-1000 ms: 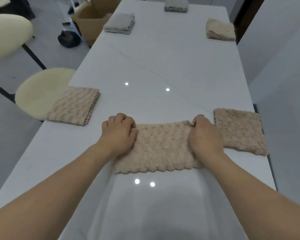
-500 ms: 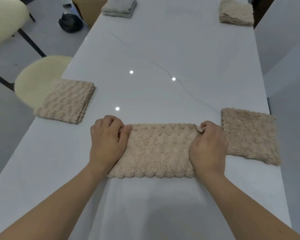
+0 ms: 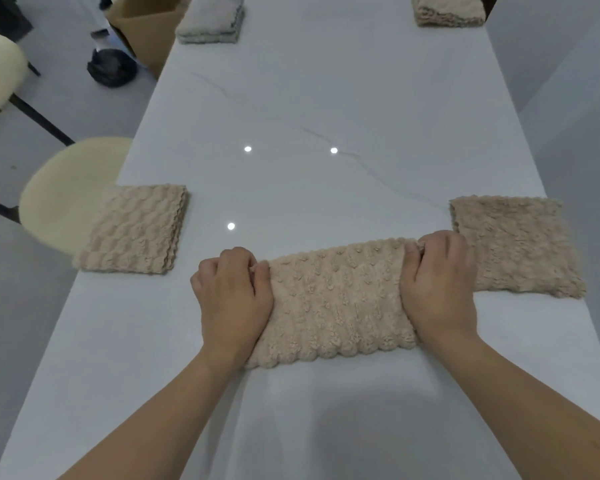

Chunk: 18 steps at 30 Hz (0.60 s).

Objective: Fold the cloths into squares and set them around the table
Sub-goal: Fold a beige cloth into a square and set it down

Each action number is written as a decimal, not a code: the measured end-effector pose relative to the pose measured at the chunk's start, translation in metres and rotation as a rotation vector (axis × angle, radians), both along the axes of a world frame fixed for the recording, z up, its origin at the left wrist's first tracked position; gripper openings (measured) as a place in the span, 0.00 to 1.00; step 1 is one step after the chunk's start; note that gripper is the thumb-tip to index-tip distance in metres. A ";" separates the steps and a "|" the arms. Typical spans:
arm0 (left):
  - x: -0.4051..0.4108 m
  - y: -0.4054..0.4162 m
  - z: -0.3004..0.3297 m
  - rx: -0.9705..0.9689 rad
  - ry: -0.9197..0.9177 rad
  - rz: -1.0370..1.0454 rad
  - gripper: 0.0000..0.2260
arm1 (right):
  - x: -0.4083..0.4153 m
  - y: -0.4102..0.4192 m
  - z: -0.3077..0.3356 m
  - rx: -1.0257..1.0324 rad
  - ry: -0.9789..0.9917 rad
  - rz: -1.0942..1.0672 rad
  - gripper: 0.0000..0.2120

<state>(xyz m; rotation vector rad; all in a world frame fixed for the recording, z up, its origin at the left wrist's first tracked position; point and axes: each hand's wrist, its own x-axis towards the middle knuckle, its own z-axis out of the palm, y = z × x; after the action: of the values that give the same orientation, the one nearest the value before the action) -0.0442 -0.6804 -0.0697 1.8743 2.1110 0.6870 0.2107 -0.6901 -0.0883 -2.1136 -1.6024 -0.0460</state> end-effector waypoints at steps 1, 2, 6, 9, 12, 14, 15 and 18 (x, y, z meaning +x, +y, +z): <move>0.000 0.000 -0.001 0.002 0.006 0.001 0.06 | 0.000 0.000 -0.001 -0.007 -0.008 0.002 0.11; -0.001 0.000 -0.002 -0.001 0.015 -0.003 0.05 | 0.000 0.001 -0.001 -0.015 -0.011 0.002 0.11; -0.002 0.000 -0.006 0.001 0.021 -0.042 0.07 | 0.000 0.001 0.000 -0.058 0.014 -0.032 0.14; -0.001 -0.001 -0.004 0.040 -0.050 -0.062 0.08 | -0.002 0.001 0.003 -0.050 -0.008 -0.049 0.10; 0.000 -0.001 -0.002 0.068 -0.084 -0.083 0.07 | -0.003 0.001 0.004 -0.043 -0.010 -0.070 0.08; -0.001 -0.001 -0.002 0.075 -0.095 -0.097 0.07 | -0.004 0.000 0.006 -0.017 0.016 -0.054 0.07; -0.001 -0.001 -0.002 0.080 -0.103 -0.104 0.07 | -0.004 -0.001 0.007 -0.001 0.028 -0.038 0.07; -0.002 -0.002 -0.003 0.089 -0.156 -0.116 0.06 | -0.003 -0.003 0.009 0.035 0.085 0.015 0.06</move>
<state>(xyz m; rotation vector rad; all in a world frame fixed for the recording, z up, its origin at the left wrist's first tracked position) -0.0458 -0.6827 -0.0728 1.9032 1.8890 0.8825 0.2079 -0.6926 -0.0792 -2.0497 -1.5567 0.0200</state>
